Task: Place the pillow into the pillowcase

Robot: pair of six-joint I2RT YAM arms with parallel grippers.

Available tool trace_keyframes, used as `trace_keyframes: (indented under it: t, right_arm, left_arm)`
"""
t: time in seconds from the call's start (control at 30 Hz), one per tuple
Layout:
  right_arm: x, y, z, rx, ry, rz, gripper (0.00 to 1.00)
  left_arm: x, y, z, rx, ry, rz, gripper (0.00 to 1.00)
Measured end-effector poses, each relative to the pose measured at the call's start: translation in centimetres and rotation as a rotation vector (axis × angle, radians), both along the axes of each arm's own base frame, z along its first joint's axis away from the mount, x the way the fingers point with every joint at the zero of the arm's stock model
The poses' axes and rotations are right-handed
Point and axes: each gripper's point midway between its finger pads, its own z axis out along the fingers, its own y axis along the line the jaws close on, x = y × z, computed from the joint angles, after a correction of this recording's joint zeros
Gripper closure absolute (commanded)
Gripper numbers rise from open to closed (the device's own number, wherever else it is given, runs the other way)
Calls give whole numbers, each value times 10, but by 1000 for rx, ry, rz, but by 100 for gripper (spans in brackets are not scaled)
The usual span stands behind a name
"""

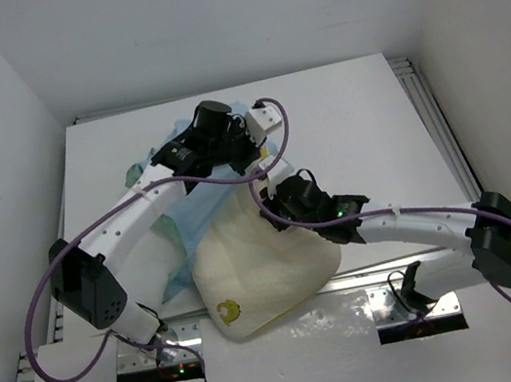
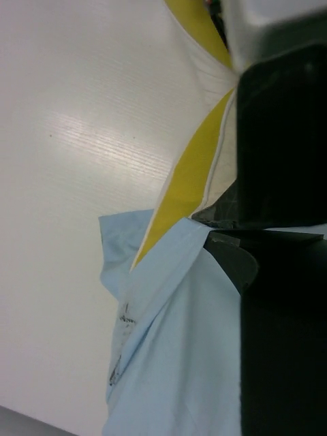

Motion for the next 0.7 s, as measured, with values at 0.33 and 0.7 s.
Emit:
trace_keyframes:
  t: [0.33,0.7]
  right_arm:
    - [-10,7,36,27,-96,70,100]
    - [1,-12,41,202,-51,35,100]
  left_arm:
    - [-9,-17,3,-57,72,-141,100]
    - [-51,-15,32,-109,-9,-348,100]
